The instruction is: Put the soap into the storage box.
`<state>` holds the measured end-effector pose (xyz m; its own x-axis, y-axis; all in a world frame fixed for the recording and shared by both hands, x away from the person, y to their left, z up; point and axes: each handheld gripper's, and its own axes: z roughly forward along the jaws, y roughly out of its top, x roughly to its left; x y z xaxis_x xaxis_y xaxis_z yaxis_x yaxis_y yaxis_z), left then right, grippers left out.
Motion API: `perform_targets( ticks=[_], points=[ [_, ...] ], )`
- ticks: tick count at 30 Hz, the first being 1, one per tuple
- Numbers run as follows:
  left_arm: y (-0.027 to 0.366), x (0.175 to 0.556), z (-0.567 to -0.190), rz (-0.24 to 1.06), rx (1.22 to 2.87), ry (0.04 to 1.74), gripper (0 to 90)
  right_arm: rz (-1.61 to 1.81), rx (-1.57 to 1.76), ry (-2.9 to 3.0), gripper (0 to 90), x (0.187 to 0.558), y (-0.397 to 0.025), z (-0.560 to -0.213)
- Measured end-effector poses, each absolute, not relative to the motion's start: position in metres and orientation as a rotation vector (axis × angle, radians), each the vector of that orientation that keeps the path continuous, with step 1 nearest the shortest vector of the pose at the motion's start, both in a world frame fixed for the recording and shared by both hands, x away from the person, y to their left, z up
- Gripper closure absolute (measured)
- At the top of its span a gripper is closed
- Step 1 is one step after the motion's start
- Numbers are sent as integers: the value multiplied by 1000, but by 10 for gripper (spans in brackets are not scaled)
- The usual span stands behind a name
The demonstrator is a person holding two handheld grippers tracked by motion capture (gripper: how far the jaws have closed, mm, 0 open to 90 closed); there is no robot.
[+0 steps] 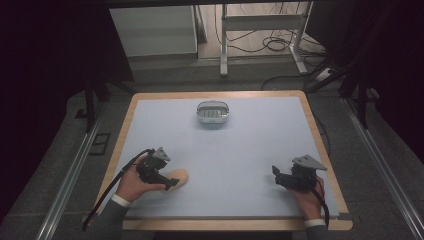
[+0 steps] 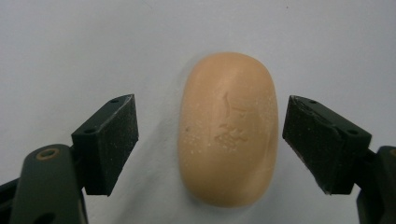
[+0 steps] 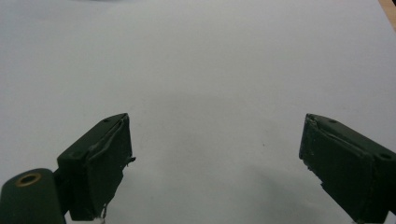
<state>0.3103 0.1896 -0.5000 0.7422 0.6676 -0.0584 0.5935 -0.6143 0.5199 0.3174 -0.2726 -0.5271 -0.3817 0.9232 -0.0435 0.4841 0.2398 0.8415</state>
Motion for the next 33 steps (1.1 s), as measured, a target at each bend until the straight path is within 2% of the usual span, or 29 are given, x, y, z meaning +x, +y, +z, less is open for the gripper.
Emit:
perform_targets(
  ticks=[15,24,33],
  points=[
    [175,313,-517,139,2500,944,227,1032,1283,1967,96,317,-272,-527],
    [173,313,-518,146,2506,949,318,1028,1284,1966,96,317,-272,-527],
    [173,312,-518,149,2508,934,328,1029,1289,1961,96,317,-272,-527]
  ],
)
